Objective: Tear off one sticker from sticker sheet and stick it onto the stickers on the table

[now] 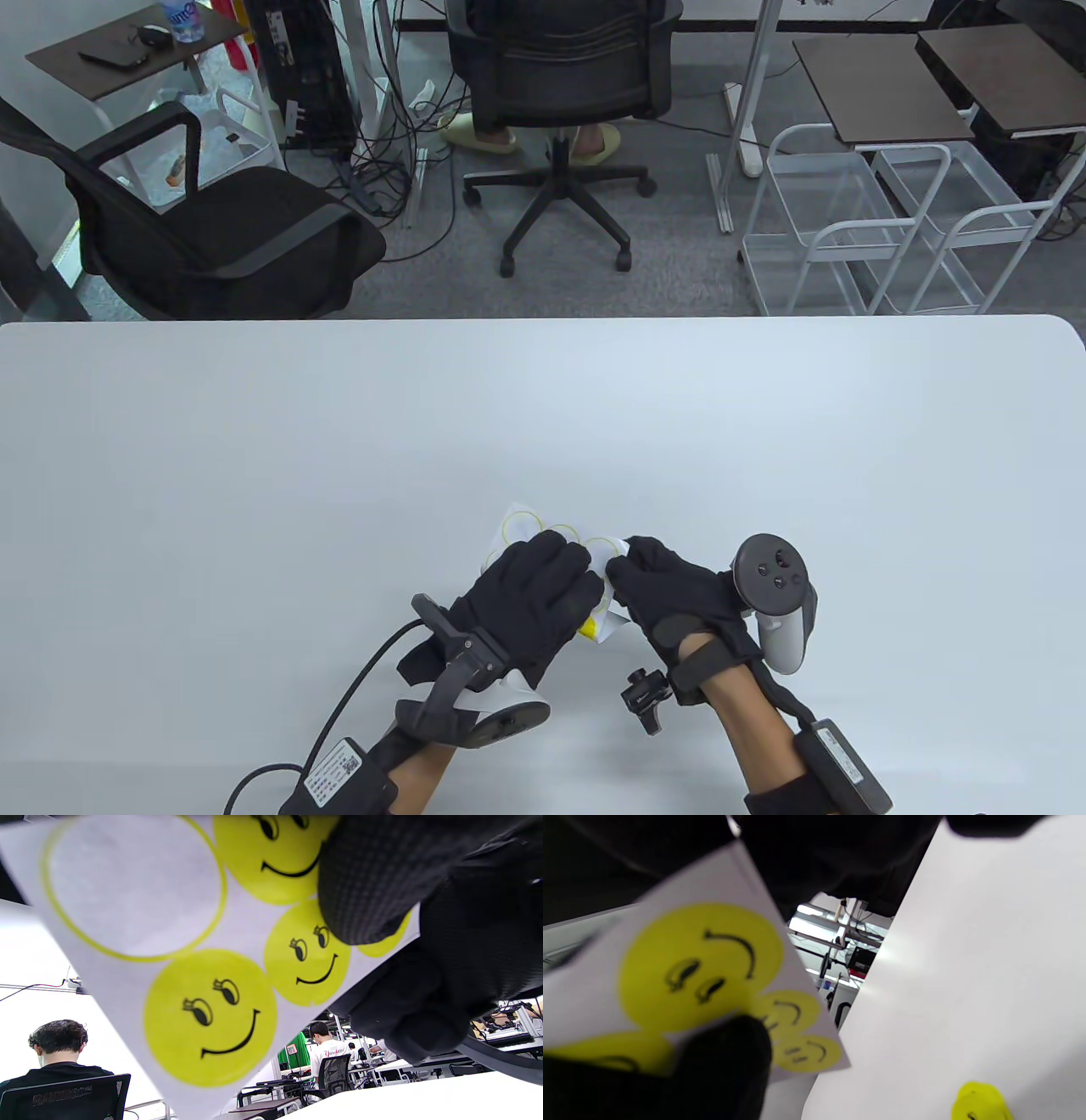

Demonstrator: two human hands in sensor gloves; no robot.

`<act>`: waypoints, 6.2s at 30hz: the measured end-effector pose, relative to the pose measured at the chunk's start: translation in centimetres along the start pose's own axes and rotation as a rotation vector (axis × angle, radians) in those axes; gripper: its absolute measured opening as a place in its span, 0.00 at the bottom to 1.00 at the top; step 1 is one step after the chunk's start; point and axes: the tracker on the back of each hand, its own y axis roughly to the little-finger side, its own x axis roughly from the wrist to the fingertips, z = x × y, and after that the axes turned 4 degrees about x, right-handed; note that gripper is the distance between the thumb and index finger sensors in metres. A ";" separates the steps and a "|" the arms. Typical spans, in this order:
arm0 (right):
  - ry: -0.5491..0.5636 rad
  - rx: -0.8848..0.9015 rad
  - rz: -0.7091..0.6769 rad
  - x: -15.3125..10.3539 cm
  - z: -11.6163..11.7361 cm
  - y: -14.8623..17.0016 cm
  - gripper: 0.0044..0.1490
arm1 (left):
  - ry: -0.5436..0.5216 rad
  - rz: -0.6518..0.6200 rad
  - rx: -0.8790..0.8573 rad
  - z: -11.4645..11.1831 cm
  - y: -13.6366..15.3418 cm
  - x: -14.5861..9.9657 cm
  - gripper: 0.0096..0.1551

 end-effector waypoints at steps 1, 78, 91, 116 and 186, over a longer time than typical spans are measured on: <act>0.015 -0.005 -0.008 -0.1 -0.2 -0.1 0.26 | 0.010 -0.001 0.003 0.0 -0.1 0.0 0.33; 0.047 -0.883 -0.474 -3.4 5.7 -6.7 0.32 | 0.248 0.675 -1.371 -6.5 6.1 -3.9 0.23; -0.078 -0.788 -0.431 -2.2 5.6 -5.0 0.27 | 0.331 0.544 -1.151 -5.7 6.3 -3.2 0.22; 0.048 -0.629 -0.355 -1.5 2.1 -3.9 0.23 | 0.314 0.531 -1.025 -6.3 5.7 -2.9 0.23; -0.371 -1.370 -0.253 3.5 18.4 2.5 0.25 | -0.440 1.046 -1.153 -0.6 18.1 -11.9 0.22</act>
